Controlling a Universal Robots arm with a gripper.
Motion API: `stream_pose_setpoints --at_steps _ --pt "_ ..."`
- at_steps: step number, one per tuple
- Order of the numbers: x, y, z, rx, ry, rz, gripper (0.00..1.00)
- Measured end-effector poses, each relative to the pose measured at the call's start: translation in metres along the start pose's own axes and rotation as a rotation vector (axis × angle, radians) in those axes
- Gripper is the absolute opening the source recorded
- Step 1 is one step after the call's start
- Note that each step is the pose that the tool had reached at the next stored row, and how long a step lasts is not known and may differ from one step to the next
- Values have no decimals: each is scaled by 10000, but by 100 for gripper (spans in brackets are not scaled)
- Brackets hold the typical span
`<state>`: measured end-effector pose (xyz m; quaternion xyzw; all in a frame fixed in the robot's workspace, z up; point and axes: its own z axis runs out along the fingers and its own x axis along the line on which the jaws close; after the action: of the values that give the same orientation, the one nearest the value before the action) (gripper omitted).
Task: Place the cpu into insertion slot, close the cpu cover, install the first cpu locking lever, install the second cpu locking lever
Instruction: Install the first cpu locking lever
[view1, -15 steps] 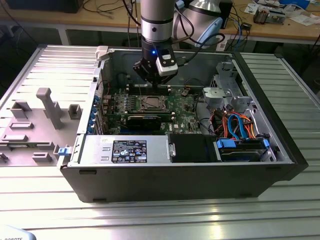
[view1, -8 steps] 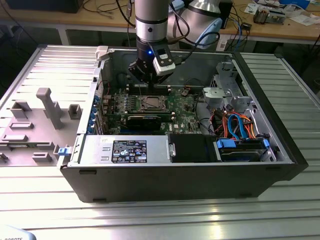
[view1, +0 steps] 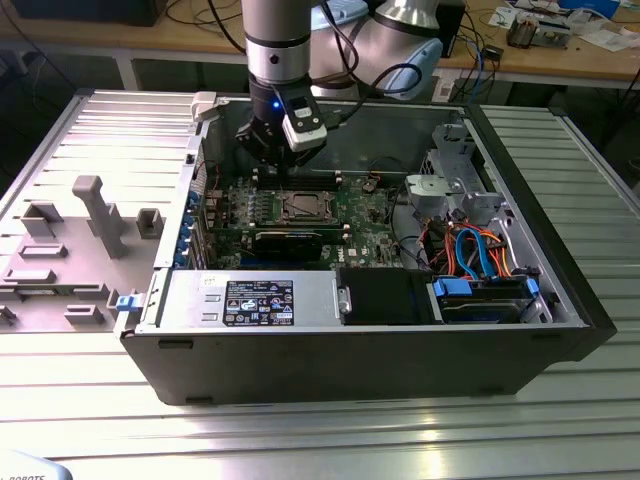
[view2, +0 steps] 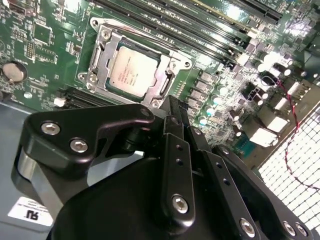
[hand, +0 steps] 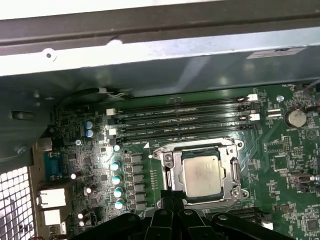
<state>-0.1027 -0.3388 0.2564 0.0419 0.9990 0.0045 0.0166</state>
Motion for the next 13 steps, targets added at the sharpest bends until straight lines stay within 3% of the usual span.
stream_pose_setpoints --at_steps 2,13 --pt "3 0 2 -7 4 -292 11" --pt "6 0 3 -12 4 -358 11"
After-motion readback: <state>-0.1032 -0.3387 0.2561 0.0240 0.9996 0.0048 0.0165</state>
